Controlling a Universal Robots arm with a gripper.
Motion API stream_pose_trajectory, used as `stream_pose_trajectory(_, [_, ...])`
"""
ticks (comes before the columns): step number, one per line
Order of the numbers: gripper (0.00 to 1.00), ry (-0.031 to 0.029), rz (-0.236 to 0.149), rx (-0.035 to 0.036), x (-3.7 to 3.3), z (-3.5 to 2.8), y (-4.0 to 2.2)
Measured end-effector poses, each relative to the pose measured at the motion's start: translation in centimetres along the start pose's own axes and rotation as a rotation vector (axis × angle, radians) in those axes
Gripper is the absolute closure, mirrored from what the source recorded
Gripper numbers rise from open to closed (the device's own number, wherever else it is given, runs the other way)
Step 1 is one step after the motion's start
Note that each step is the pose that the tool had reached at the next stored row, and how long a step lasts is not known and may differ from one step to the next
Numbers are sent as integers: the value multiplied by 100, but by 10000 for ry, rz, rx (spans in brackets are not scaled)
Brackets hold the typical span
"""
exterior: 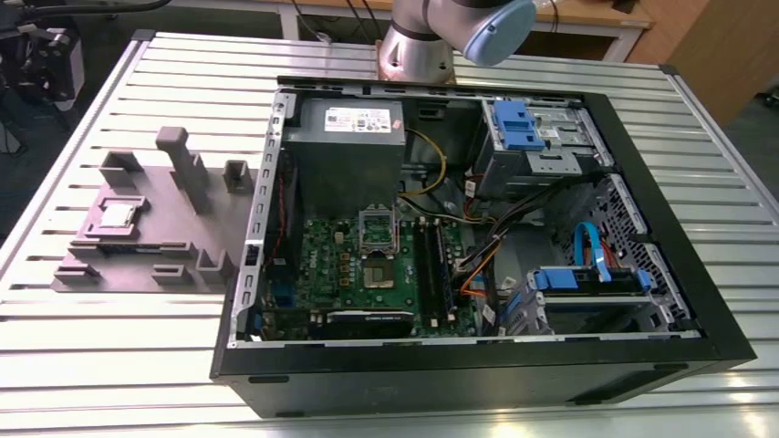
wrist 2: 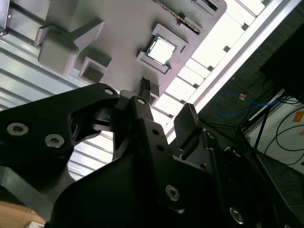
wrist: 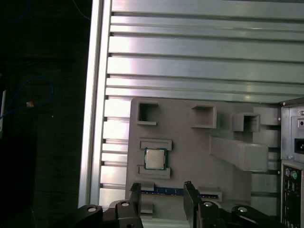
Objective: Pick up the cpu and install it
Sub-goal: 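Pick up the cpu and move it towards the insertion slot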
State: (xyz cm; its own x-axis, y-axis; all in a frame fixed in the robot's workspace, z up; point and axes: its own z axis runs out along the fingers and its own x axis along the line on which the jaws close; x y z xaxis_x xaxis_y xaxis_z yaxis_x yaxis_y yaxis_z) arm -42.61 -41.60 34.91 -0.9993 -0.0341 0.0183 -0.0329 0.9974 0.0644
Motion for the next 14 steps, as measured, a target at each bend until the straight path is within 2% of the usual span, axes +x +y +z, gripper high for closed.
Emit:
stream_pose_trajectory(1, [50, 0, 1, -1, 0, 0, 0])
stream_pose_trajectory(5, [48, 0, 1, 0, 0, -2, 0])
stream_pose_trajectory(7, [37, 0, 0, 0, 0, -3, 0])
stream_pose_trajectory(8, [37, 1, 0, 0, 0, -4, 0])
stream_pose_trajectory(10, [25, 0, 1, 0, 0, -5, 1])
stream_pose_trajectory(12, [25, 0, 0, 0, 0, -6, 0])
stream_pose_trajectory(13, [19, 0, 1, 0, 0, -6, 1])
stream_pose_trajectory(14, [19, 0, 1, 0, 0, -7, 1])
